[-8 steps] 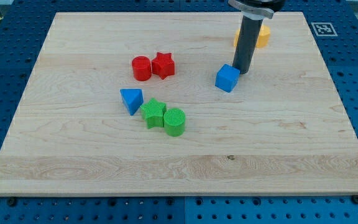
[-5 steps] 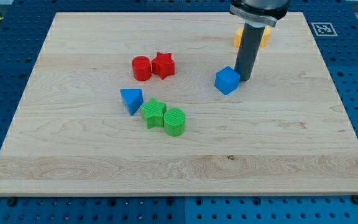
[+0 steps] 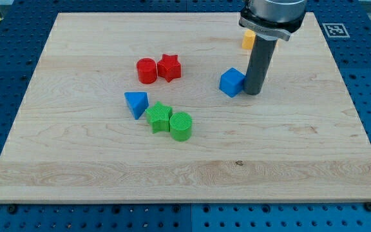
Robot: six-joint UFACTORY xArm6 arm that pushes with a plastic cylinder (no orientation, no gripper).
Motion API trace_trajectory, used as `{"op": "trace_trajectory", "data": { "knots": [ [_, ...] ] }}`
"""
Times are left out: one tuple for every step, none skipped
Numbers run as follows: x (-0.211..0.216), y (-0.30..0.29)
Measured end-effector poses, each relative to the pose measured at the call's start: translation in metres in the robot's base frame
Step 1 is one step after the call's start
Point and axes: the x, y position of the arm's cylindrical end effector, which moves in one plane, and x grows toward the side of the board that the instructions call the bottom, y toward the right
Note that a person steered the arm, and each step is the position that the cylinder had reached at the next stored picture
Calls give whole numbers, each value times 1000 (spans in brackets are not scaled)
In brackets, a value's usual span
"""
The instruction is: Move the blue cube towards the center of board
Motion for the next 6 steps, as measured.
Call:
{"op": "trace_trajectory", "data": {
  "knots": [
    [-32, 22],
    [-36, 8],
    [-35, 2],
    [-20, 2],
    [-13, 2],
    [-10, -4]
  ]
}}
